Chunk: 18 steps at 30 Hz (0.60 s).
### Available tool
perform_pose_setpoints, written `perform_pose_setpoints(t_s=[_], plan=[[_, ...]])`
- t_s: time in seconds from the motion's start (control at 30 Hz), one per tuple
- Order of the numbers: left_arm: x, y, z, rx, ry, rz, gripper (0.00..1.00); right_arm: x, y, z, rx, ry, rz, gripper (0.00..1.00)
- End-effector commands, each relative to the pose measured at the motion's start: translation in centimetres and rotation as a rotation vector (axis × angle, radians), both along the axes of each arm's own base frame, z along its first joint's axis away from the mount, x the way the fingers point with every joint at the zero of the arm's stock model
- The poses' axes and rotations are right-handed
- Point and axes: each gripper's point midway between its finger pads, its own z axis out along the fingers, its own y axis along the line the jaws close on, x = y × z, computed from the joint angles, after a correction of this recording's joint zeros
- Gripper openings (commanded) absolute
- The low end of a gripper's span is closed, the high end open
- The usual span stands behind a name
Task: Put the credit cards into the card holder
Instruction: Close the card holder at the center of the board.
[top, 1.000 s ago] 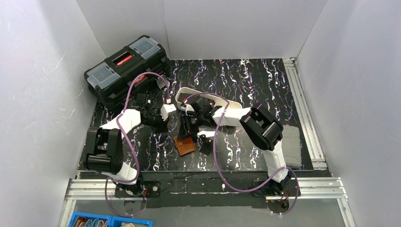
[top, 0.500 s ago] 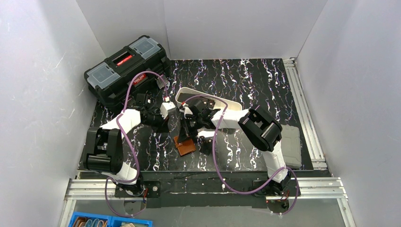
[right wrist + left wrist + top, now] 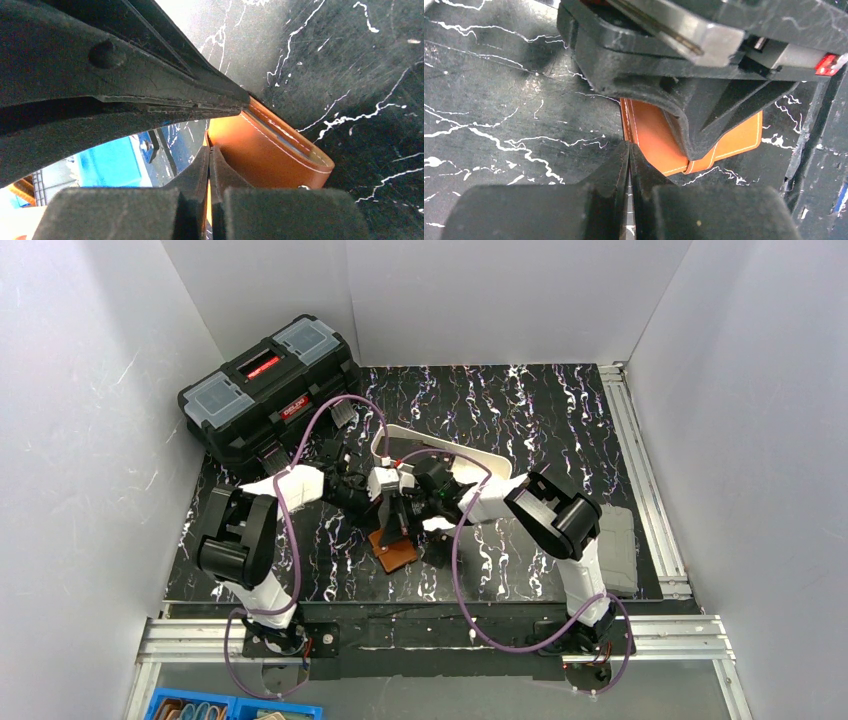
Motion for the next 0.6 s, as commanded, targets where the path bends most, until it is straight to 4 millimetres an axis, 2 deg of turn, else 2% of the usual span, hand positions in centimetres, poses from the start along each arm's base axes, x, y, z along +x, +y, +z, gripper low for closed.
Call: perform_pose_setpoints(t_s=[0.0,0.17,0.23,0.33,0.57], plan=[[-0.9,-0.9,0.8,-0.023,-0.006,-0.079,0.0,0.2,0.4,0.3,0.058,-0.019,0.005,0.01],[-3.0,-0.2,-0.1,0.004,0.028,-0.111,0.01,0.3,-0.1,1.1,0.078,-0.054,-0.027,0.01],[-3.6,-0.6,-0.1,0.002,0.04,-0.124,0.01,0.2,-0.3,1.1,0.081,-0.06,-0.038,0.01],[-3.9,-1.2,1.0,-0.026,0.055,-0.118,0.01,0.1,-0.5,0.9,0.075,-0.054,-0.036,0.01],[-3.6,0.1,2.0,0.003,0.055,-0.08,0.0,0.1,-0.7,0.7,0.07,-0.064,-0.048,0.01]])
